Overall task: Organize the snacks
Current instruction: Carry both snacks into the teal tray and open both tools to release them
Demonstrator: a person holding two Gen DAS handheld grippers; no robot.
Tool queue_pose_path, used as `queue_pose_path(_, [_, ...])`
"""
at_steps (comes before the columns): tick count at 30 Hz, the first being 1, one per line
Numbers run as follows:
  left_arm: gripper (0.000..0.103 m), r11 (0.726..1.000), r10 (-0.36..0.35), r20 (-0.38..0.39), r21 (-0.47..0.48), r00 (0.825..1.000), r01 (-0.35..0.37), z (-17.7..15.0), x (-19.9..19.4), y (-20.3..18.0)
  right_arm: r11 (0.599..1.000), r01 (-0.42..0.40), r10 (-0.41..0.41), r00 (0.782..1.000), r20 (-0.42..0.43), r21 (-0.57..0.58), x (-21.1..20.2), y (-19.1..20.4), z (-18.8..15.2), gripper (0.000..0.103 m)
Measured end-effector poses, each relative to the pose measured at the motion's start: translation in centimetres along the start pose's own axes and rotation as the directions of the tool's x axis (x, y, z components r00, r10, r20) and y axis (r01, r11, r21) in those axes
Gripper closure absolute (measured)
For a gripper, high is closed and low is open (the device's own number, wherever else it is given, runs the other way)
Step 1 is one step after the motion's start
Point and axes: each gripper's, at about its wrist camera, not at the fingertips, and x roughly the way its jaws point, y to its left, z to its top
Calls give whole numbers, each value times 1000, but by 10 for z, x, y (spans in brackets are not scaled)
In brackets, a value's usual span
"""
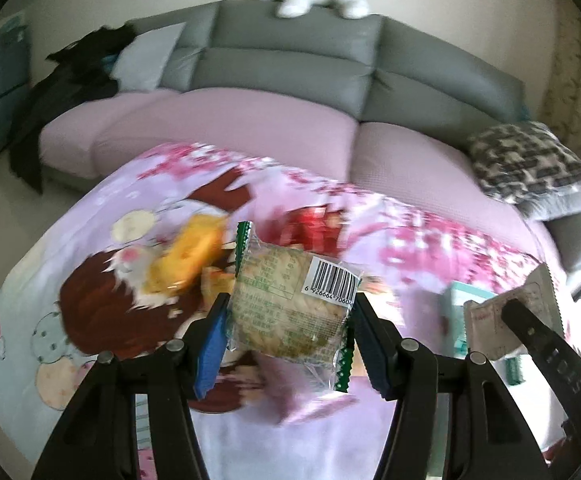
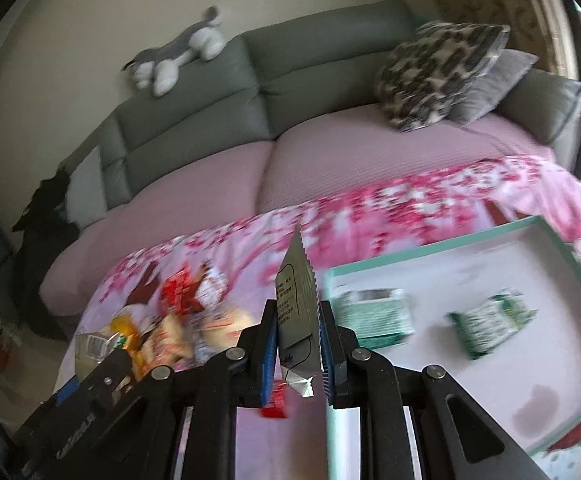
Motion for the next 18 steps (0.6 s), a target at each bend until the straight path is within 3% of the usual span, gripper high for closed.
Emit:
queue_pose_path(11, [42,970,-158,-12,187,987,157,-18,-12,-89,961,221,-230,973,36,164,-33,-93,13,83])
queue_pose_path(18, [42,933,-208,-77,285,975,221,-39,-3,-137,913,338,-349,937,11,228,-44,-141,10,83])
